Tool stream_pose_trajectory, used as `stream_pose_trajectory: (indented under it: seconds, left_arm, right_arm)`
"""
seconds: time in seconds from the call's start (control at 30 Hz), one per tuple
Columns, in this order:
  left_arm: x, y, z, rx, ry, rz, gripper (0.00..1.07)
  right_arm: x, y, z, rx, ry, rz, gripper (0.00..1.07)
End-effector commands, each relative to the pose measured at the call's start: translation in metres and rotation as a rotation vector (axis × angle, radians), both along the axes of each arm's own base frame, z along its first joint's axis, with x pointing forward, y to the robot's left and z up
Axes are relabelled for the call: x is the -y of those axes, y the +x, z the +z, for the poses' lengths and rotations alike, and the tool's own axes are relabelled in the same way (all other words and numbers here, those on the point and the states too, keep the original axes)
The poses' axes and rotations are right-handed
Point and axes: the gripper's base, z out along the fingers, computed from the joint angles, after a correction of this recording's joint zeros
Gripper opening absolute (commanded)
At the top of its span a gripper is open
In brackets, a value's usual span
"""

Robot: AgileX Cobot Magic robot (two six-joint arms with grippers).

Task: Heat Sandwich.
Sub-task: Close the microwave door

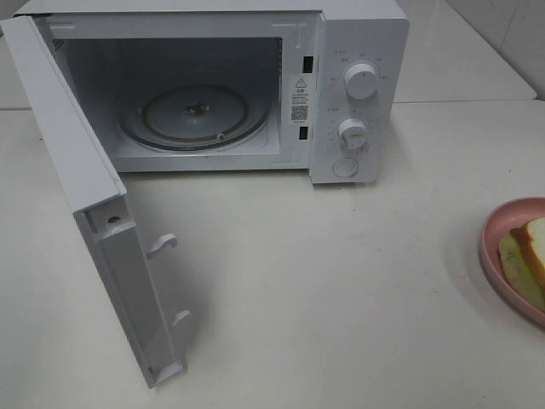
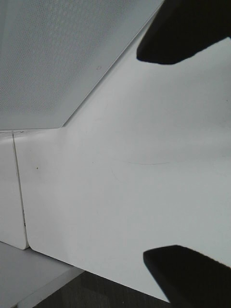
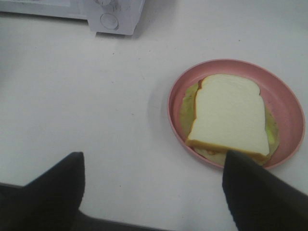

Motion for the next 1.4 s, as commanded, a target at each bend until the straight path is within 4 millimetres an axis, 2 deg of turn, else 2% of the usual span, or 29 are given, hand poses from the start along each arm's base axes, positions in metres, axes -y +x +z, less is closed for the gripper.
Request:
stream_pose_trajectory:
  seconds: [0.03, 0.13, 1.4]
  left_arm:
    - [0.0, -0.004, 0.0, 0.031, -0.004, 0.002, 0.98]
    - [0.0, -0.004, 0.0, 0.031, -0.004, 0.002, 0.98]
    - [0.0, -0.003, 0.0, 0.028, -0.006, 0.0, 0.98]
  right_arm:
    - [0.0, -0.005, 0.0, 0.052, 0.013, -0.032, 0.76]
    - [0.001, -0.015, 0.0, 0.12, 0.017, -0.07, 0.76]
    - [0.0, -0.015, 0.0, 0.116, 0.021, -0.077, 0.76]
